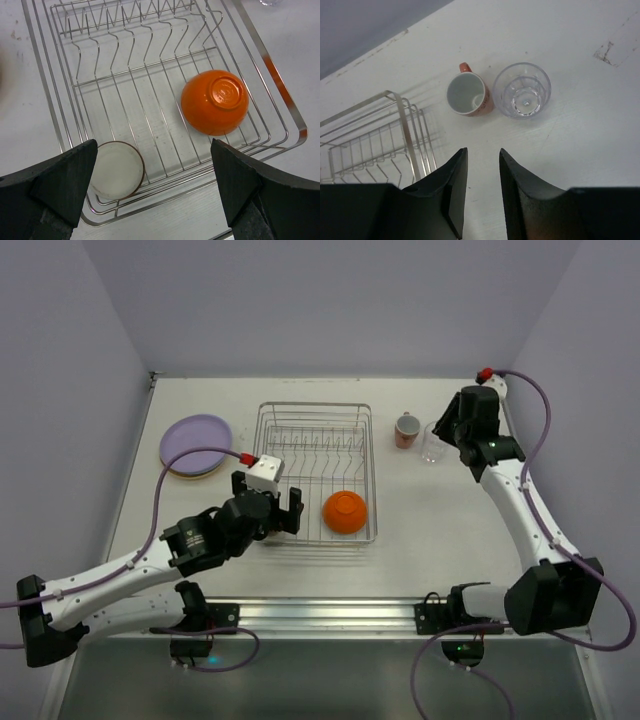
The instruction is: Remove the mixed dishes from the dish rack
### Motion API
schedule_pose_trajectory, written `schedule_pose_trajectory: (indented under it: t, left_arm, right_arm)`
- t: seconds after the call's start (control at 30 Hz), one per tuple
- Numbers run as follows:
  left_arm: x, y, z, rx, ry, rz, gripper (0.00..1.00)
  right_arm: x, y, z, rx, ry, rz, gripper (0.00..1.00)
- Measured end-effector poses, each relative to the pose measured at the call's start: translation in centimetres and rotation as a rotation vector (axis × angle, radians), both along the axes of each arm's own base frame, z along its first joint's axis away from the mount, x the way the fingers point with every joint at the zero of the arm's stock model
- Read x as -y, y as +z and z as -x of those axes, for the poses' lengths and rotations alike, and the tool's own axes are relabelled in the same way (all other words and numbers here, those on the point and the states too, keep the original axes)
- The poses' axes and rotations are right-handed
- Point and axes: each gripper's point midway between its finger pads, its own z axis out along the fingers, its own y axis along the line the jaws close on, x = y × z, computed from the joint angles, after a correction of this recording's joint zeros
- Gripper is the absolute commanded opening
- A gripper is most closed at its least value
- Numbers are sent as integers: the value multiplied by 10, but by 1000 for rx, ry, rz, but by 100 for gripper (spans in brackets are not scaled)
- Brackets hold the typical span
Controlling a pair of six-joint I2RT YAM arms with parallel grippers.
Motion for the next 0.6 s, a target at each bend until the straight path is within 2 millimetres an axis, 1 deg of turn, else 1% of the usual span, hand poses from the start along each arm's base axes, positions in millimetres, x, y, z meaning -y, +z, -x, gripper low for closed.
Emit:
schedule_pose_trajectory:
  t: [0.13, 0.23, 0.33, 0.4, 0.47, 0.6]
  left_arm:
    - [0, -3, 0, -9, 1, -17, 100]
    - [1, -6, -1, -22, 5, -44, 100]
    - [1, -10, -2, -41, 8, -82, 100]
    - [2, -15, -3, -55, 10, -107, 100]
    - [3, -21, -3, -72, 10, -136, 100]
    - [-1, -34, -4, -112, 29, -203, 100]
  right_arm:
    - [-6, 32, 13, 91, 45, -25, 36]
    - [-10, 51, 21, 157, 73, -48, 38]
    - [-14, 55, 30, 196, 100, -67, 40]
    - [-18, 55, 35, 202, 122, -79, 40]
    - [-22, 57, 34, 210, 143, -90, 41]
    - [-30, 53, 32, 196, 184, -111, 41]
